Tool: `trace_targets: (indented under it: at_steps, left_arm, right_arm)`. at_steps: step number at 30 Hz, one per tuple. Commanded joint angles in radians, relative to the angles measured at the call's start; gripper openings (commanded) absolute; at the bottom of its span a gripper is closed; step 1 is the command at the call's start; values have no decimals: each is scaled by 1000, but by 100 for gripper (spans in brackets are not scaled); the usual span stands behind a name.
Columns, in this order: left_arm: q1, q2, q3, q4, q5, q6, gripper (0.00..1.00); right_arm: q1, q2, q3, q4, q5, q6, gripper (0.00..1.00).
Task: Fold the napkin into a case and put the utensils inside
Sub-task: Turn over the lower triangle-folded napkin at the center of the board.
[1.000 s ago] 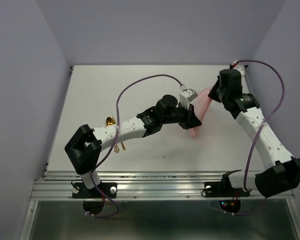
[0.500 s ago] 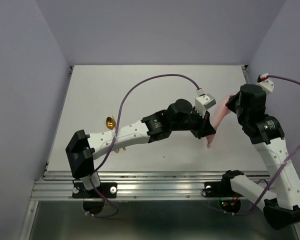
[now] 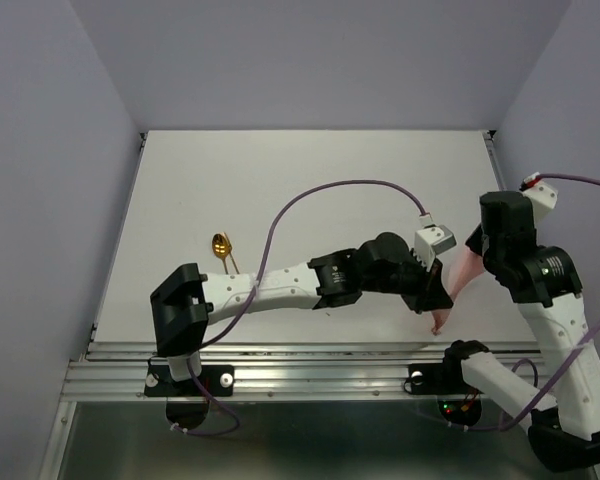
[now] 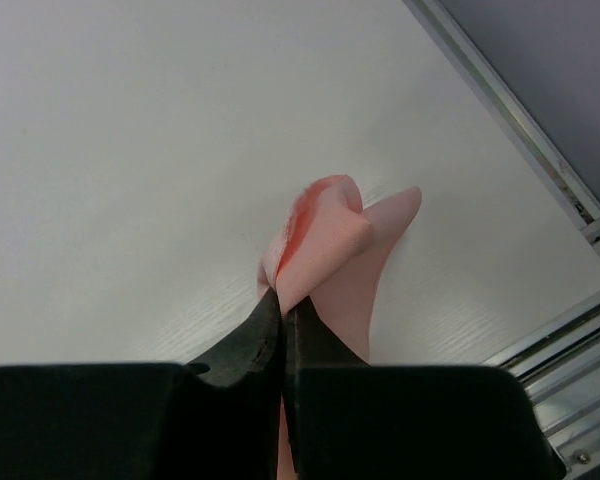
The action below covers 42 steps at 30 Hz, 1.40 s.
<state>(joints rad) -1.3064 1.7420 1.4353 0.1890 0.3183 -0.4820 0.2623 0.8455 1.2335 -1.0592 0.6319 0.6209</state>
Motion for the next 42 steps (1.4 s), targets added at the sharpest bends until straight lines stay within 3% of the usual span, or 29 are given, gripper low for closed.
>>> trace_targets:
  at_steps: [1, 11, 17, 23, 36, 39, 40, 42]
  left_arm:
    - [-5, -45, -90, 102, 194, -65, 0]
    - [252, -91, -484, 519, 312, -216, 0]
    - [354, -102, -595, 572, 320, -204, 0]
    - [380, -50, -628, 622, 338, -225, 0]
    - [404, 13, -713, 681, 303, -242, 1]
    - [404, -1, -742, 684, 277, -239, 31]
    - [404, -10, -757, 684, 269, -237, 49]
    - [404, -13, -768, 681, 254, -236, 61]
  right_arm:
    - [-12, 111, 27, 161, 16, -53, 1]
    - [-12, 657, 173, 419, -205, -147, 1]
    - [6, 872, 267, 519, -279, -162, 1]
    - [37, 1024, 371, 522, -304, -178, 1]
    - [78, 1161, 409, 579, -382, -202, 1]
    - [92, 1190, 425, 584, -397, -205, 1]
    - [104, 1198, 429, 584, -402, -210, 1]
    - [127, 1218, 454, 582, -405, -213, 5]
